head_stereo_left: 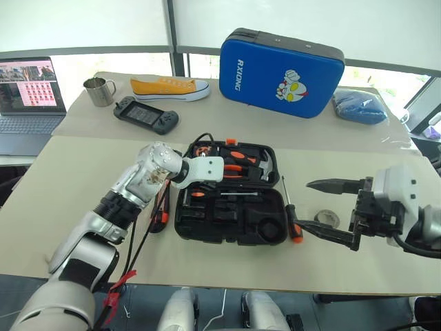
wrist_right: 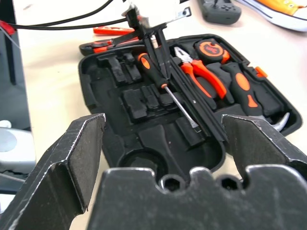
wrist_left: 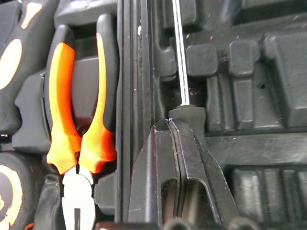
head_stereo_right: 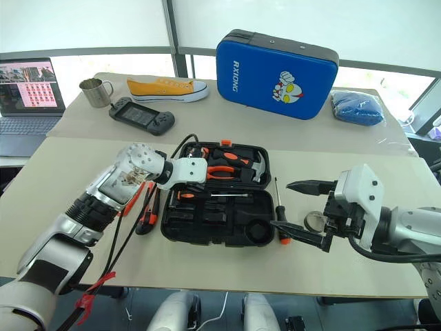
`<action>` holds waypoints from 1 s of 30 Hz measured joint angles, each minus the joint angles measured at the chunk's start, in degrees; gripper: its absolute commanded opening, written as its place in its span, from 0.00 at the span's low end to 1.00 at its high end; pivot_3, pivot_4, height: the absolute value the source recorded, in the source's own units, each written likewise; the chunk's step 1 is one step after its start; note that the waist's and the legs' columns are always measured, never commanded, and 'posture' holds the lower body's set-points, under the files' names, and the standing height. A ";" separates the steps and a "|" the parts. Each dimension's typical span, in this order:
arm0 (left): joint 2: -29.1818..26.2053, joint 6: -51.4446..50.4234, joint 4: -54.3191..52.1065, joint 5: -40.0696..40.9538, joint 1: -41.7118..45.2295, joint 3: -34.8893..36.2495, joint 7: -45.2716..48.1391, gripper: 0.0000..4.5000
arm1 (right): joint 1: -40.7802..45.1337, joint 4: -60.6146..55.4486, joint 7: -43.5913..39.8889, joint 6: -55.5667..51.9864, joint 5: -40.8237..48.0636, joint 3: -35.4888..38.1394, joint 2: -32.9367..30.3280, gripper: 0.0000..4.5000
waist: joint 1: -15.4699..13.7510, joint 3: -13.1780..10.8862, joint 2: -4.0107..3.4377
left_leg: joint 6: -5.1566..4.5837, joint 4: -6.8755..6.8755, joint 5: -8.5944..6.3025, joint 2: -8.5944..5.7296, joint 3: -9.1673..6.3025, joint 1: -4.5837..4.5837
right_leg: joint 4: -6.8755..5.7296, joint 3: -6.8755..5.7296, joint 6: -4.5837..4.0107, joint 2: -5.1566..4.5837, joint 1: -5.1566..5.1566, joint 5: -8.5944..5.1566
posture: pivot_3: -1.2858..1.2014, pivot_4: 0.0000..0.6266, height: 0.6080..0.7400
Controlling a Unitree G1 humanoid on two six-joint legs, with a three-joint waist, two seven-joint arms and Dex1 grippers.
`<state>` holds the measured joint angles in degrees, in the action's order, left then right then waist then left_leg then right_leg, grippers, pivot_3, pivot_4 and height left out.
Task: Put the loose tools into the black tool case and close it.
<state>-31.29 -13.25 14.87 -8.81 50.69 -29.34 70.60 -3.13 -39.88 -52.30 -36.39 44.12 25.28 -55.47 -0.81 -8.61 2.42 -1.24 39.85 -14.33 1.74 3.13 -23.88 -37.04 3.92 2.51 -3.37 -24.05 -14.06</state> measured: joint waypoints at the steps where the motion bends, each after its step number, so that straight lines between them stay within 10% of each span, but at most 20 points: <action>1: 0.31 1.40 0.50 -0.47 0.10 -0.31 -0.02 0.01 | 0.11 0.02 0.12 0.00 -0.05 -0.08 0.00 1.00 | -0.06 0.00 0.00 | 0.00 0.01 0.00 0.00 0.00 0.01 | 0.00 0.00 0.00 0.00 0.03 0.00 | 0.52 0.24 0.99; 30: 2.19 8.81 3.00 -4.38 1.26 0.07 3.74 0.01 | 2.98 3.02 1.67 0.31 -2.41 -5.18 1.53 1.00 | 0.13 0.04 -0.03 | -0.02 0.02 -0.01 0.00 -0.02 0.01 | 0.01 0.01 0.04 0.00 0.02 0.02 | 0.52 0.24 0.99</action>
<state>-29.10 -4.44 17.88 -13.20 51.96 -29.27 74.33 -0.16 -36.86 -50.63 -36.08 41.71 20.10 -53.94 -0.68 -8.57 2.40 -1.27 39.87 -14.34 1.74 3.11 -23.87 -37.02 3.93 2.55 -3.37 -24.02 -14.04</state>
